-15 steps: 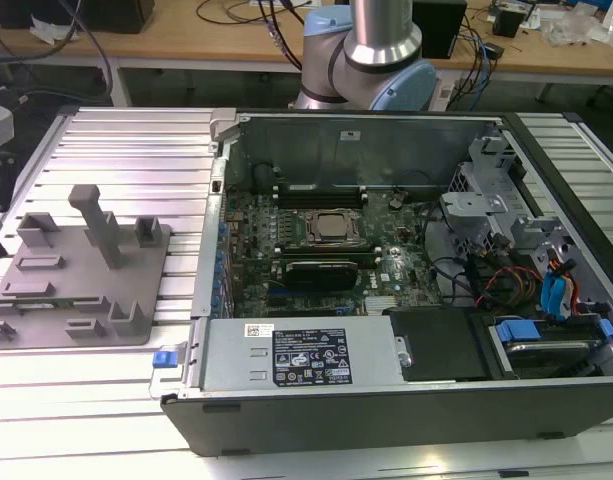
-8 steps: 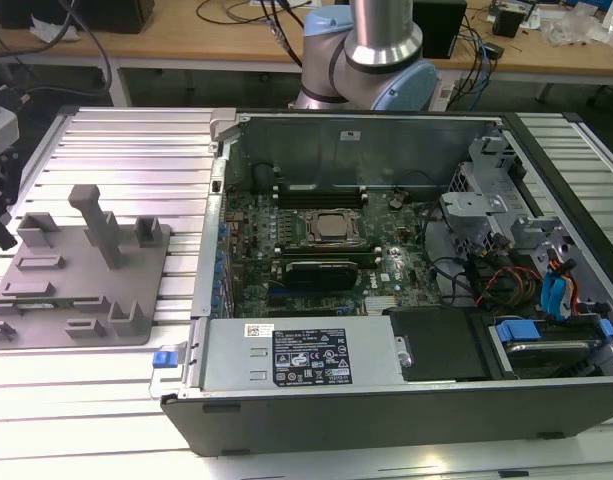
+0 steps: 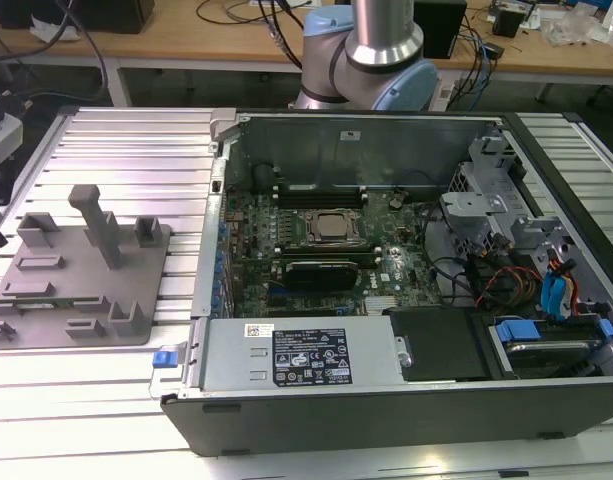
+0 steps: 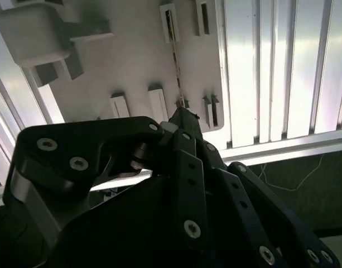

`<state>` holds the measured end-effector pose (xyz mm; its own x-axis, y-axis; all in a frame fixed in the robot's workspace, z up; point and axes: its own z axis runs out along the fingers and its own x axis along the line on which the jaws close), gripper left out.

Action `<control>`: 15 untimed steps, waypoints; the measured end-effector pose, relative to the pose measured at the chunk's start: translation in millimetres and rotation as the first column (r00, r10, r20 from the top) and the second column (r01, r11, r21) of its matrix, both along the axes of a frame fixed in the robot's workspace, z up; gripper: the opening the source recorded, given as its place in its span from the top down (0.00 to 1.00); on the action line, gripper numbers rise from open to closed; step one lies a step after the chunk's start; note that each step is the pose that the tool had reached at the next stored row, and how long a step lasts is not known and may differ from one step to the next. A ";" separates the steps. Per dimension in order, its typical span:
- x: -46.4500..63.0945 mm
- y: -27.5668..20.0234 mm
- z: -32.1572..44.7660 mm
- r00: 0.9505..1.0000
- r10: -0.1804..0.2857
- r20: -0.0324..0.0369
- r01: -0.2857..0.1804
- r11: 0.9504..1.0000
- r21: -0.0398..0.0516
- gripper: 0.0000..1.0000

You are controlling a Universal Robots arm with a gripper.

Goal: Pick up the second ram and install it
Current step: 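Pick up the second ram and move it above second insertion slot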

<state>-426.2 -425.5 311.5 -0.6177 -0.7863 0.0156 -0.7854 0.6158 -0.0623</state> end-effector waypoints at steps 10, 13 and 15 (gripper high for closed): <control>0.0 0.0 -13.0 0.970 0.240 -0.022 -0.240 0.971 0.001 0.92; 0.0 0.1 -25.2 0.934 0.357 -0.022 -0.357 0.934 0.001 0.92; 0.0 0.0 -28.6 0.919 0.394 -0.022 -0.394 0.919 0.001 0.92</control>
